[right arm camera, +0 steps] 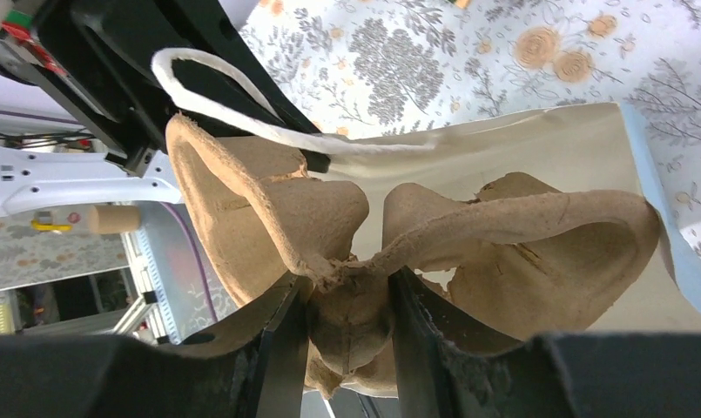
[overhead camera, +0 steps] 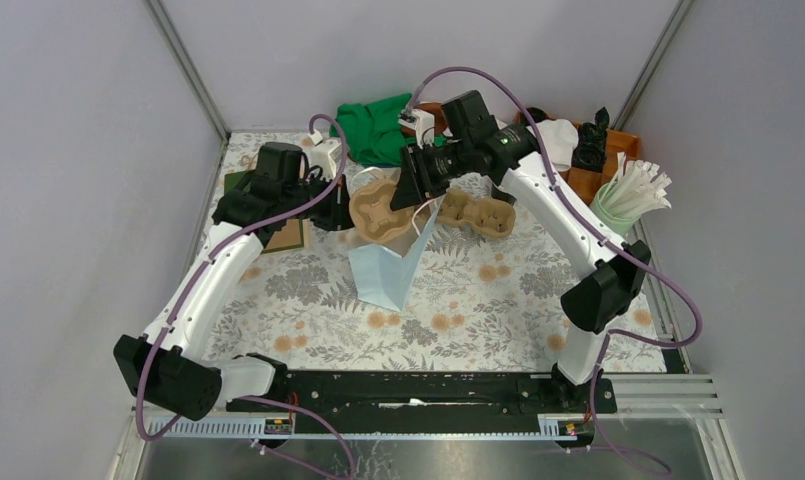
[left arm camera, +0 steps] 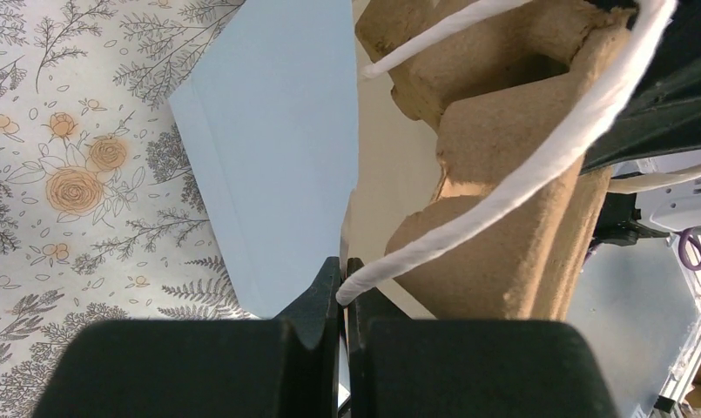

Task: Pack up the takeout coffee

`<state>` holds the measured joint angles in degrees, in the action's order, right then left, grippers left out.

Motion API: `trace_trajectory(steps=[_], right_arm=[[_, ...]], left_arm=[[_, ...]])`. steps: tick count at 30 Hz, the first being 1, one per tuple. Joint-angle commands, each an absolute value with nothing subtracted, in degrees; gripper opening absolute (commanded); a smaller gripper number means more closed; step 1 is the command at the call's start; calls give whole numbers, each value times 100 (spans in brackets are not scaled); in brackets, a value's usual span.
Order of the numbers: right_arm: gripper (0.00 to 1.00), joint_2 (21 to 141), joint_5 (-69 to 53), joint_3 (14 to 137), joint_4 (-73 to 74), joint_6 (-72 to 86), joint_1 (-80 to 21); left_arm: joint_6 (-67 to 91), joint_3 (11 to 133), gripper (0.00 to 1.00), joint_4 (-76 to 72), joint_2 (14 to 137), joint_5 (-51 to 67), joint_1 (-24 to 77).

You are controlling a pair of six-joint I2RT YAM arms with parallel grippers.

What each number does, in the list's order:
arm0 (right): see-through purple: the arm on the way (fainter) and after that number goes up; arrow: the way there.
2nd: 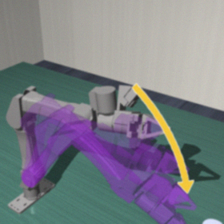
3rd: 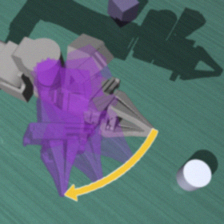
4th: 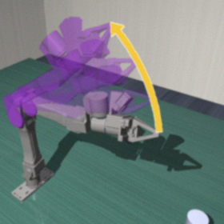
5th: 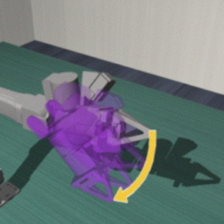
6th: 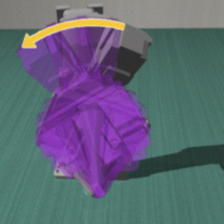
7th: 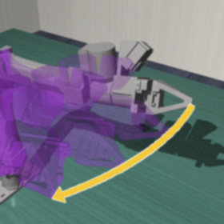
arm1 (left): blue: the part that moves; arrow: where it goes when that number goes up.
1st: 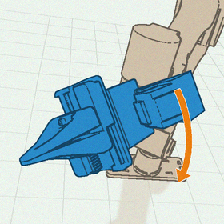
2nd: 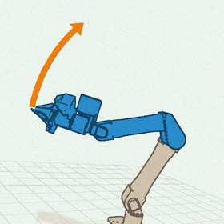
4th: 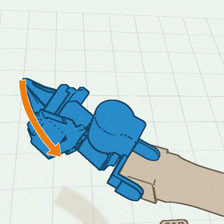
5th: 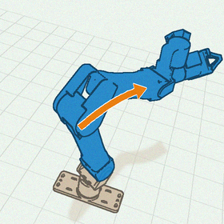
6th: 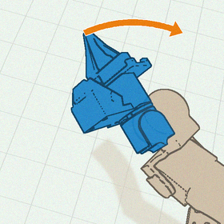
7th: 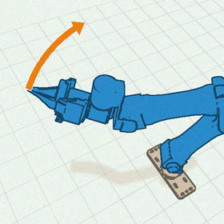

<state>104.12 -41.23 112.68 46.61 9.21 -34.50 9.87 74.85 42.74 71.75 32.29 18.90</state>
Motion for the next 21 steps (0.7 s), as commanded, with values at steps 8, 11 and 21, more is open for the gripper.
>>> trace_trajectory(steps=[8, 11, 21], right_arm=[[42, 10910, -2531, 12810, 6452, 225, -4261], [45, 11002, -2238, 13004, 6671, 171, -4271], [62, 10934, -1508, 12957, 6908, 120, -4272]], left_arm=[[897, 7720, 0, 4131, 7205, 3022, 2152], [874, 7759, 0, 4189, 7210, 2905, 2220], [809, 7779, 0, 4204, 7194, 2776, 2327]])
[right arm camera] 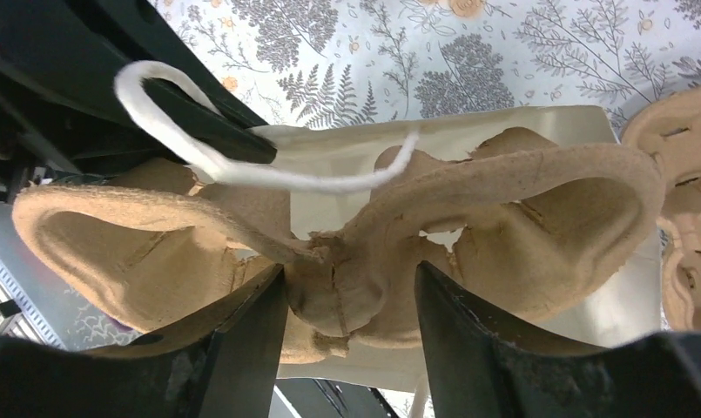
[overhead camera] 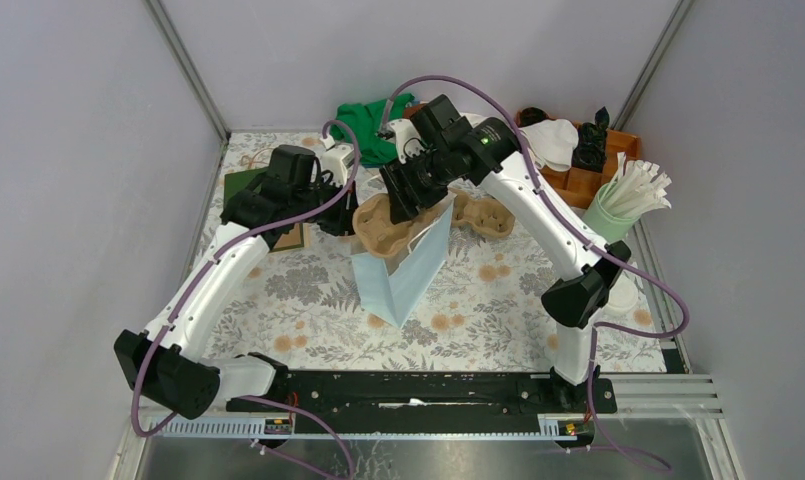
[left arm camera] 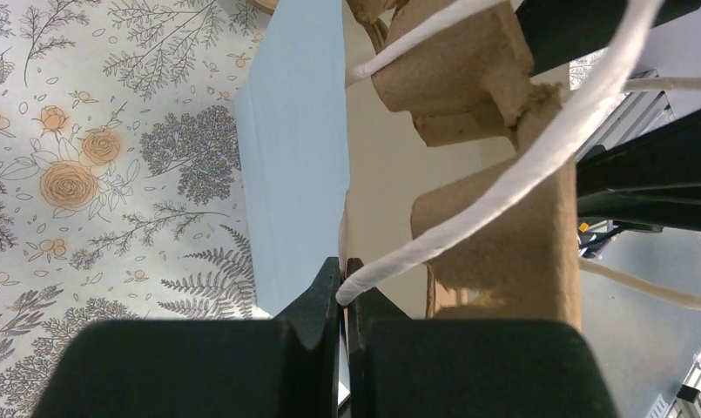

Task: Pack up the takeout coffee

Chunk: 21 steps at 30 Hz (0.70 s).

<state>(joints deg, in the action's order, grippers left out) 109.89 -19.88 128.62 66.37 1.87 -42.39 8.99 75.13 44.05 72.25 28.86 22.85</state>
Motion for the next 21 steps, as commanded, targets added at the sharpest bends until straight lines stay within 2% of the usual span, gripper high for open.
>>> trace_trajectory(steps=[1, 3, 9, 14, 16, 21], right_arm=[[64, 10911, -1467, 12899, 6908, 127, -4272], [66, 10870, -1425, 12819, 6916, 125, -4277], [63, 10865, -1556, 12646, 6733, 170, -4295], [63, 10492, -1678, 11886, 5860, 317, -4307], [59, 10342, -1641, 11657, 5663, 362, -4307], [56, 10389, -1306, 11934, 6157, 255, -4315]], left_arm=[[797, 7784, 0, 4209, 7192, 2763, 2333], [790, 7797, 0, 4216, 7197, 2739, 2343], [782, 7796, 0, 4220, 7216, 2710, 2364], [789, 7771, 0, 4222, 7174, 2669, 2373], [791, 7776, 0, 4241, 7150, 2632, 2373], [755, 7843, 0, 4390, 7147, 2379, 2386]])
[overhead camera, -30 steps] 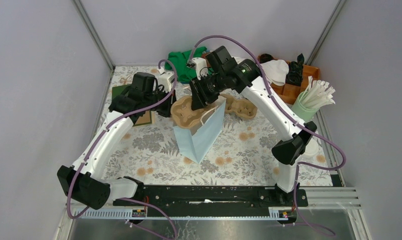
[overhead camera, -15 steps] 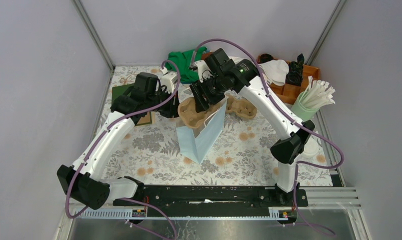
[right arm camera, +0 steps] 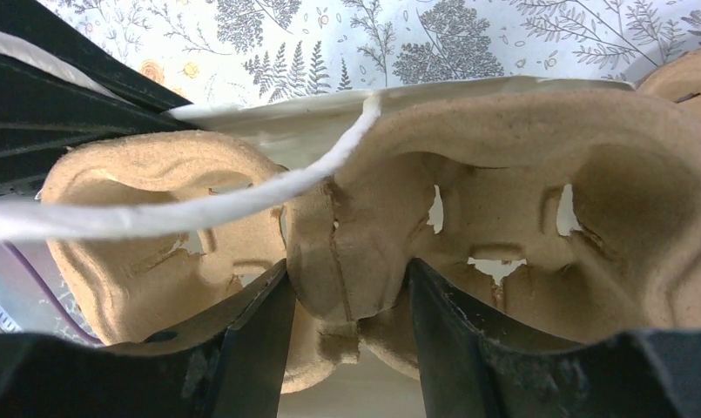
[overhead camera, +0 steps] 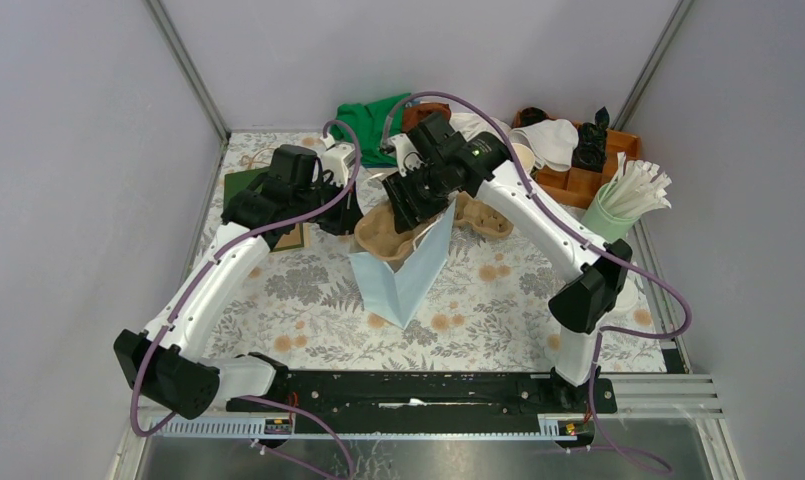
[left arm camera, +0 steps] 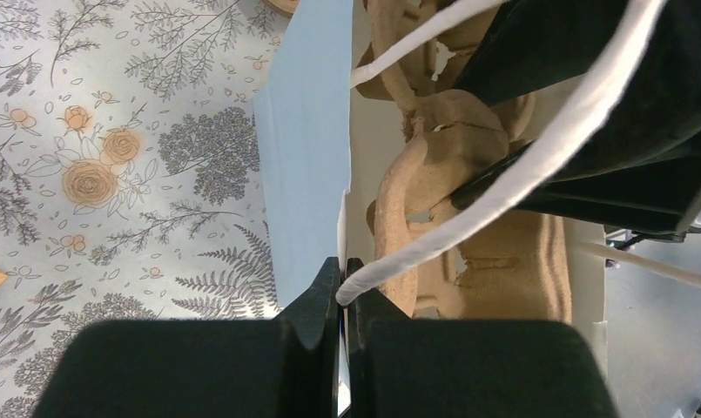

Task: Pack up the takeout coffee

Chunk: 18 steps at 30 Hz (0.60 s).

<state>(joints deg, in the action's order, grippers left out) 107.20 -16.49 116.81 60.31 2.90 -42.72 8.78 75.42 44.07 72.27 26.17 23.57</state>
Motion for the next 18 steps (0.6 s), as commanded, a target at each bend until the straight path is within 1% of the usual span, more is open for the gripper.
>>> trace_trajectory(steps=[1, 8, 13, 18], right_arm=[[56, 10413, -1218, 11980, 6264, 237, -4322], [54, 10612, -442, 12042, 6774, 130, -4705], [54, 10466, -352, 11710, 6385, 98, -4808], [52, 10043, -94, 11061, 5690, 74, -4843]], left_arm=[[755, 7886, 0, 4429, 7152, 2306, 2401], [795, 8125, 0, 4524, 7160, 2047, 2611], [821, 8102, 0, 4519, 7207, 2179, 2671], [975, 8018, 0, 4489, 7269, 2123, 2664]])
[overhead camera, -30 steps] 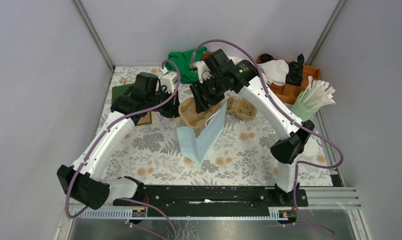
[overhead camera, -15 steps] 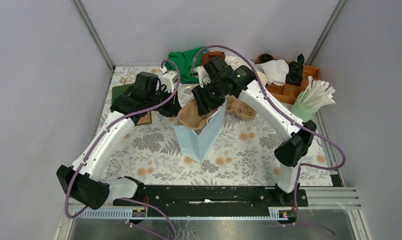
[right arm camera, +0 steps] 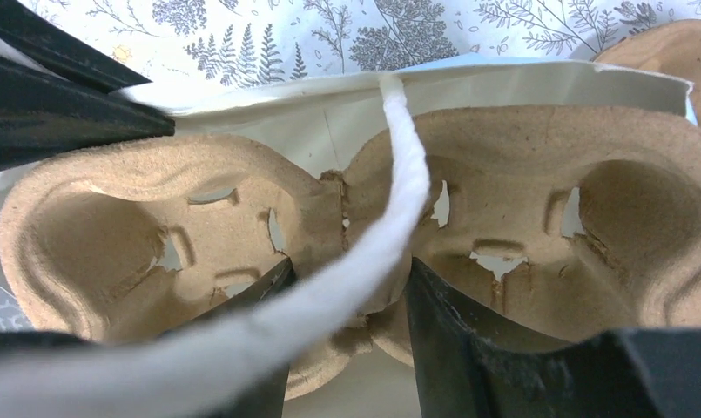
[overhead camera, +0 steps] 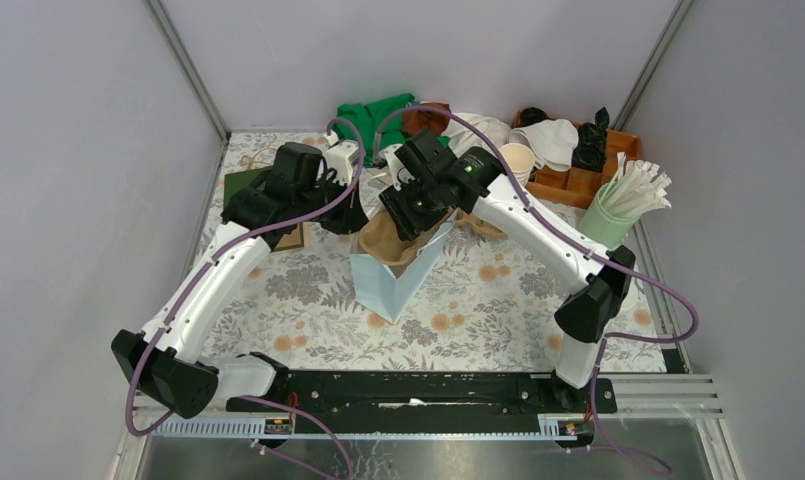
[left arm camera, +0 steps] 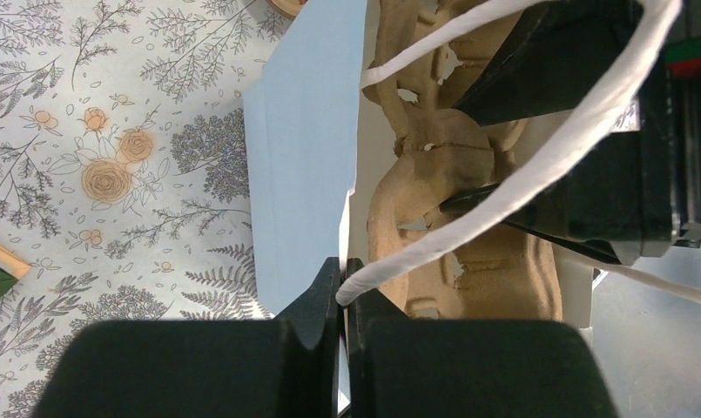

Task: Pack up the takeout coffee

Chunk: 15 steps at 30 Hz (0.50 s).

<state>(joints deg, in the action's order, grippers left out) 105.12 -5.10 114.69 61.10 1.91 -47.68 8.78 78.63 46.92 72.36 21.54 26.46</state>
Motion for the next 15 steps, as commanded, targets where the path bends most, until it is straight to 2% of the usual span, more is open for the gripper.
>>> trace_trajectory(steps=[1, 9, 15], right_arm=[[52, 9943, 38, 10906, 5515, 86, -4843], [53, 9881, 776, 10775, 5494, -233, -4839], [53, 9997, 577, 11073, 5445, -68, -4838]], left_arm=[[991, 8005, 0, 4505, 7283, 2176, 2664], [824, 8087, 0, 4606, 7217, 2108, 2665], [753, 8025, 0, 4640, 7243, 2242, 2681]])
